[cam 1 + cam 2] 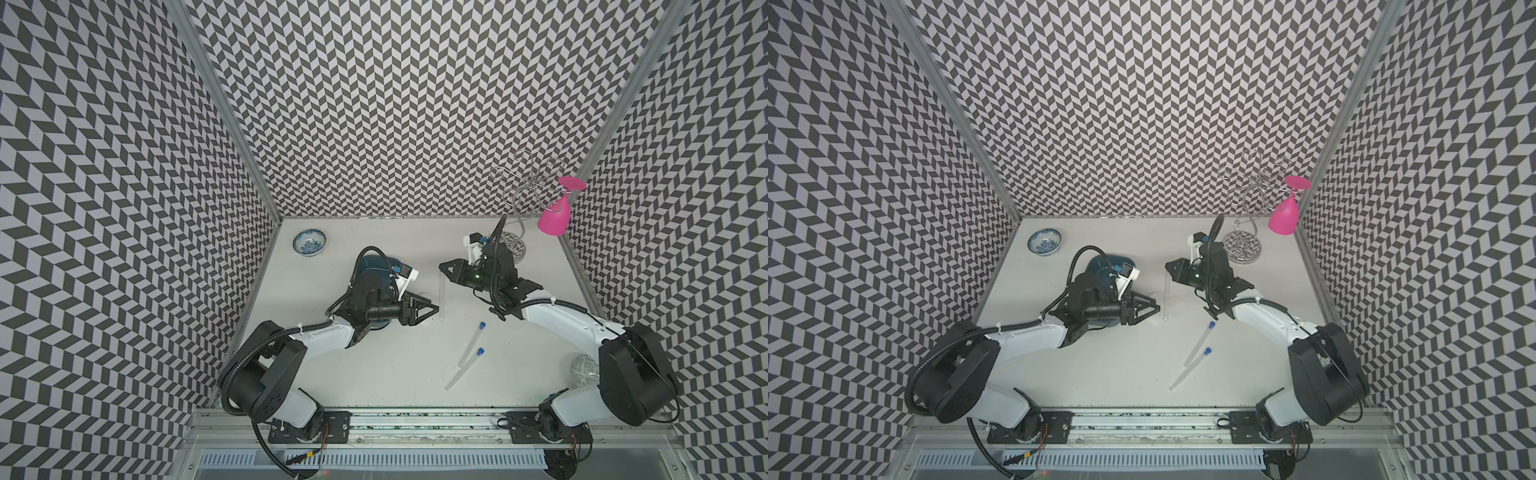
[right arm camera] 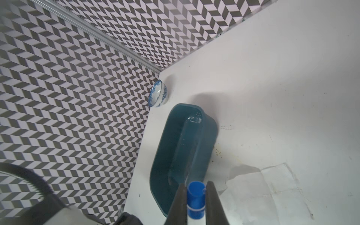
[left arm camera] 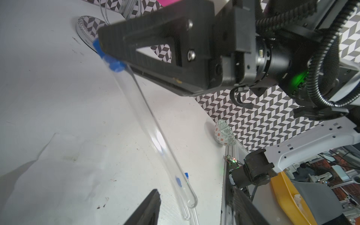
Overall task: Wipe the exteriors of test tubes
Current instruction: Pick up the test tube at the center of the board.
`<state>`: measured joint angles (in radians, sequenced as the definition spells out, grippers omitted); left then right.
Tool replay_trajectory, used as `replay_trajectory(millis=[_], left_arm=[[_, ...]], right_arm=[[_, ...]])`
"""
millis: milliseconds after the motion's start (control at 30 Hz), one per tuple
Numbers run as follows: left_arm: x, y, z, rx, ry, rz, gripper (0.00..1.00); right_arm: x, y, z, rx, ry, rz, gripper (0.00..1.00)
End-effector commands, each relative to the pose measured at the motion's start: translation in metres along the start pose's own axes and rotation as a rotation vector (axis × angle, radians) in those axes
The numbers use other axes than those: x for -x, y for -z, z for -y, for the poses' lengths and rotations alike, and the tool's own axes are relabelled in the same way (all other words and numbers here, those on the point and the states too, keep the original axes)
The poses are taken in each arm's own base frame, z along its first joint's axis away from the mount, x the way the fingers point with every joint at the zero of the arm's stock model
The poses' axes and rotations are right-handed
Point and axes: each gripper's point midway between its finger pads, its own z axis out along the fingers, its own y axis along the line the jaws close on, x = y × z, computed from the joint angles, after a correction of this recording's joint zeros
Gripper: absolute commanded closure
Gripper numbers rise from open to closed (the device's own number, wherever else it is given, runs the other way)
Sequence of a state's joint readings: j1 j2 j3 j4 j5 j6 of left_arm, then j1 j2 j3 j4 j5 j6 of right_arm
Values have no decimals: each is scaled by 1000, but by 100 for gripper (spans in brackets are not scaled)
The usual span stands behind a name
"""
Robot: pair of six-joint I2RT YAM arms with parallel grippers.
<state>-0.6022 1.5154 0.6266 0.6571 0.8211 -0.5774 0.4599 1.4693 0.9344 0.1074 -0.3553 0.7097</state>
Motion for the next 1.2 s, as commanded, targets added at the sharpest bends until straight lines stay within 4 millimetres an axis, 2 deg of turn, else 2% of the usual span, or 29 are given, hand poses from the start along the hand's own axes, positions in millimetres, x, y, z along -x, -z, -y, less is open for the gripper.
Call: replay_trajectory(millis=[0, 333, 667, 967, 1167], left_arm=[[13, -4, 14, -67, 14, 58, 38], [23, -12, 14, -125, 85, 94, 42], [26, -13, 19, -199, 134, 133, 65], [27, -13, 17, -192, 133, 136, 67], [26, -14, 15, -185, 134, 133, 82]], right_arm=[[38, 13, -44, 140, 29, 109, 86], [50, 20, -62, 225, 12, 165, 87], [48, 24, -63, 252, 5, 180, 86], [42, 24, -66, 275, 12, 160, 86], [39, 23, -68, 282, 16, 154, 87]])
